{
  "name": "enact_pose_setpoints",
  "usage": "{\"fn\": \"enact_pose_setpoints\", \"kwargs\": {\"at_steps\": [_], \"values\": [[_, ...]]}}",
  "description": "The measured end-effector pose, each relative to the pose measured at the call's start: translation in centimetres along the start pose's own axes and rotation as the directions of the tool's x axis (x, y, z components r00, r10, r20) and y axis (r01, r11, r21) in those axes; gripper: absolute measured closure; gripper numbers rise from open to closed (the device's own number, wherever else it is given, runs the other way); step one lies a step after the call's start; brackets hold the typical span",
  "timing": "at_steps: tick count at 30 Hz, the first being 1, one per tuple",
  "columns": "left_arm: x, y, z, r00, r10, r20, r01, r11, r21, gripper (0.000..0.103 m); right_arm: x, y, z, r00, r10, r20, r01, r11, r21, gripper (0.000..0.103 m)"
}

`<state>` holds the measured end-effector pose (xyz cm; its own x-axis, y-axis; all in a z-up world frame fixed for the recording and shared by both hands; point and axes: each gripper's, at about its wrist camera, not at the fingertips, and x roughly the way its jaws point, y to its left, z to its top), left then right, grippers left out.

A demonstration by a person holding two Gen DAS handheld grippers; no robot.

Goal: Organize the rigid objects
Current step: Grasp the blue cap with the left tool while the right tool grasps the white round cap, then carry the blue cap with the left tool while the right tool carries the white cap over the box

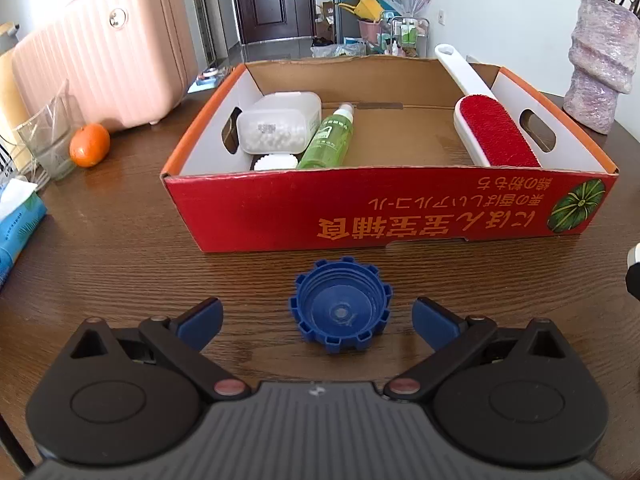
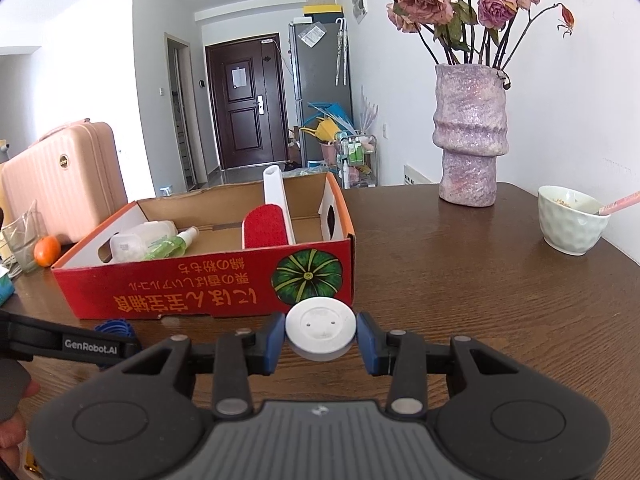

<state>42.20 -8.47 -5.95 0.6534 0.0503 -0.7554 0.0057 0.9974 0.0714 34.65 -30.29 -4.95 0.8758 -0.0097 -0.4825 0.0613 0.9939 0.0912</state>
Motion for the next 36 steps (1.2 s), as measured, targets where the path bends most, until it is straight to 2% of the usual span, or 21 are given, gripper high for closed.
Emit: {"fn": "enact_pose_setpoints", "kwargs": {"at_steps": [3, 5, 7, 8, 21, 28, 36], "values": [[0.1, 0.0, 0.1, 1.0, -0.006, 0.0, 0.006, 1.0, -0.003, 0.009, 0.2, 0.1, 0.0, 1.0, -0.005, -0.002, 0.005, 1.0, -0.003, 0.065], [0.2, -0.2, 0.1, 1.0, -0.012, -0.004, 0.012, 1.0, 0.009, 0.022, 0.4, 0.1, -0.1, 1.0, -0.009, -0.006, 0.009, 1.0, -0.006, 0.065], [0.2, -0.2, 0.0, 0.999, -0.033, -0.006, 0.033, 0.999, 0.015, 0.046, 0.4, 0.2, -0.2, 1.0, -0.012, -0.008, 0.012, 1.0, -0.008, 0.065], [0.1, -0.2, 0.0, 0.999, -0.041, 0.0, 0.041, 0.999, 0.02, 0.048, 0.4, 0.2, -0.2, 1.0, -0.012, -0.008, 0.012, 1.0, -0.008, 0.065], [-2.1, -0.2, -0.4, 0.994, -0.064, 0.088, 0.062, 0.998, 0.026, 0.049, 0.0, 0.2, -0.1, 1.0, 0.001, 0.01, -0.001, 1.0, -0.007, 0.065], [-4.3, 0.1, -0.5, 0.983, -0.074, 0.169, 0.07, 0.997, 0.029, 0.049, -0.3, 0.2, -0.1, 1.0, 0.006, 0.023, -0.005, 1.0, -0.009, 0.065], [-6.3, 0.0, -1.1, 0.97, -0.089, 0.224, 0.079, 0.995, 0.054, 0.049, -0.6, 0.2, 0.0, 0.999, 0.014, 0.042, -0.014, 1.0, -0.01, 0.065]]}}
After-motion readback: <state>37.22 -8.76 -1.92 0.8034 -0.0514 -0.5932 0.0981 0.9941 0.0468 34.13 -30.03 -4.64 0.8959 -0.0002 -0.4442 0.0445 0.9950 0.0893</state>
